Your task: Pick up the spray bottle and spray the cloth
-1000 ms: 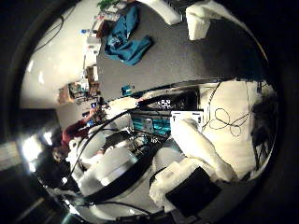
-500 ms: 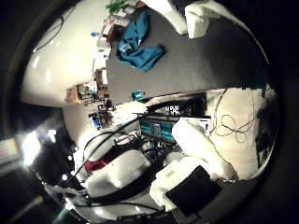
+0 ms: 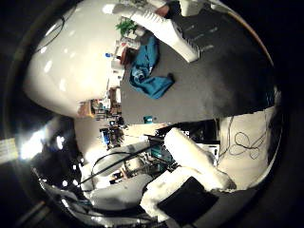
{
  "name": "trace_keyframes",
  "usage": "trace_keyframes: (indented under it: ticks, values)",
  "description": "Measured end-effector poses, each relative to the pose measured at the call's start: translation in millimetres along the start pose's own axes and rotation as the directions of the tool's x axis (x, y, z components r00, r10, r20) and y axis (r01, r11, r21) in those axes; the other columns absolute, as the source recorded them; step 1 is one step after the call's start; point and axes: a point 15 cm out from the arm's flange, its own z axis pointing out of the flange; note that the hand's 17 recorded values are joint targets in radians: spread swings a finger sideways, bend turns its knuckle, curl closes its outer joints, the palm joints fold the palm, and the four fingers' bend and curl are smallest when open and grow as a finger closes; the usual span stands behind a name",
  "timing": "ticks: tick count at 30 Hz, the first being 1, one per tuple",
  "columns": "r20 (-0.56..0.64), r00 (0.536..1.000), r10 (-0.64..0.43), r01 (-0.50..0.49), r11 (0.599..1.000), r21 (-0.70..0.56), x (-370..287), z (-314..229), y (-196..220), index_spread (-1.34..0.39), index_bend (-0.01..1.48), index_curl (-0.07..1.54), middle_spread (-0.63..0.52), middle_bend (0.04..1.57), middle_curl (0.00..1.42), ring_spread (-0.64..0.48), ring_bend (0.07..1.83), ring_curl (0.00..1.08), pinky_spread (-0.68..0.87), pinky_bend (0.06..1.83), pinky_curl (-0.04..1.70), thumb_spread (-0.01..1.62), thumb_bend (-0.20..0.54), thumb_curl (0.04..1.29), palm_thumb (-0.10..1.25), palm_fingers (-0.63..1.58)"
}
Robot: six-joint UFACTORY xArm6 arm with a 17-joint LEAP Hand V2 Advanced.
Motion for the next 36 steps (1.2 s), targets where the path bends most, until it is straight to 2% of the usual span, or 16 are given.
trace_keyframes:
  ticks: [3,8,13,15,21,28,36]
  values:
    - [0.037,0.999,-0.022,0.020,0.999,0.040,4,-2,-6,-0.32,0.14,0.29,0.10,0.20,0.34,0.17,0.21,0.20,0.34,0.26,0.32,1.17,-0.029,0.28,0.55,0.08]
    - [0.100,0.986,-0.132,0.115,0.980,0.160,-6,-8,-29,-0.32,0.15,0.27,0.11,0.20,0.34,0.17,0.21,0.22,0.35,0.28,0.33,1.12,-0.026,0.27,0.50,0.06]
    - [0.125,0.980,-0.156,0.130,0.972,0.194,-3,-7,-34,-0.31,0.14,0.26,0.13,0.20,0.33,0.17,0.21,0.24,0.35,0.30,0.34,1.06,-0.042,0.26,0.42,0.03]
    - [0.145,0.977,-0.155,0.128,0.975,0.179,0,-5,-35,-0.30,0.14,0.25,0.14,0.20,0.33,0.17,0.21,0.24,0.37,0.33,0.34,1.02,-0.044,0.26,0.34,0.01]
    - [0.199,0.972,-0.124,0.089,0.981,0.174,12,1,-37,-0.29,0.13,0.23,0.15,0.22,0.34,0.18,0.23,0.26,0.38,0.35,0.34,0.95,-0.035,0.26,0.26,-0.02]
    - [0.288,0.949,-0.131,0.048,0.959,0.278,5,1,-62,-0.27,0.13,0.20,0.16,0.18,0.32,0.18,0.24,0.26,0.35,0.37,0.34,0.94,-0.029,0.27,0.25,-0.05]
    - [0.337,0.933,-0.128,0.013,0.946,0.324,8,3,-74,-0.39,0.12,0.16,0.15,0.17,0.28,0.19,0.30,0.28,0.38,0.47,0.35,0.95,-0.029,0.27,0.25,-0.08]
